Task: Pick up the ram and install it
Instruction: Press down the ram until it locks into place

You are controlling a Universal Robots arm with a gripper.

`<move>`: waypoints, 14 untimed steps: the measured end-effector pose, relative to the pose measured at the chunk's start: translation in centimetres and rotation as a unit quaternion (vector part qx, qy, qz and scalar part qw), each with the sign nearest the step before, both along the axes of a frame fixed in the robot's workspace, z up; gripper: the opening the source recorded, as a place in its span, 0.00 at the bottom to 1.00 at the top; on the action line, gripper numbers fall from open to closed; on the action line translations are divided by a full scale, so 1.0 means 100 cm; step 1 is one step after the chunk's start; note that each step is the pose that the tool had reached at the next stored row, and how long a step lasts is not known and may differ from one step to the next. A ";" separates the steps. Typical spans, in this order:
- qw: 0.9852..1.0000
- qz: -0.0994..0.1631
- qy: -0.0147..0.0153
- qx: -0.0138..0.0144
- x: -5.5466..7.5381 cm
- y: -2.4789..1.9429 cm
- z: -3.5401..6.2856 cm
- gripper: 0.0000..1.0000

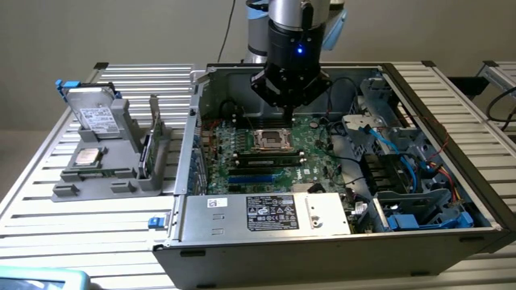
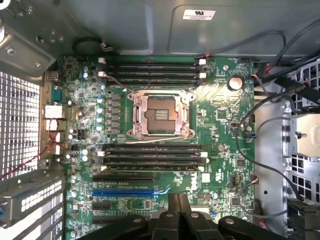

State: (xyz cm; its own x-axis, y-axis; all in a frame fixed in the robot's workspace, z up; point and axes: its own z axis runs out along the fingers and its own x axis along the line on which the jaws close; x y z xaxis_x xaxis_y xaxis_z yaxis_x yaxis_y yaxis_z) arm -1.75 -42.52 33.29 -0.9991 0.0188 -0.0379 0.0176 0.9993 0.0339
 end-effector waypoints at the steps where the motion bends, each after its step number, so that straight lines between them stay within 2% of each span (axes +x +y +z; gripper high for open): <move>1: 1.000 -0.003 0.000 0.000 -0.001 0.0000 0.0000 0.11; 5: 1.000 -0.014 0.000 -0.001 -0.005 0.0001 -0.0004 0.11; 7: 1.000 -0.015 0.000 -0.004 -0.006 0.0000 -0.0013 0.11; 14: 1.000 -0.015 0.000 -0.009 -0.006 0.0000 -0.0014 0.11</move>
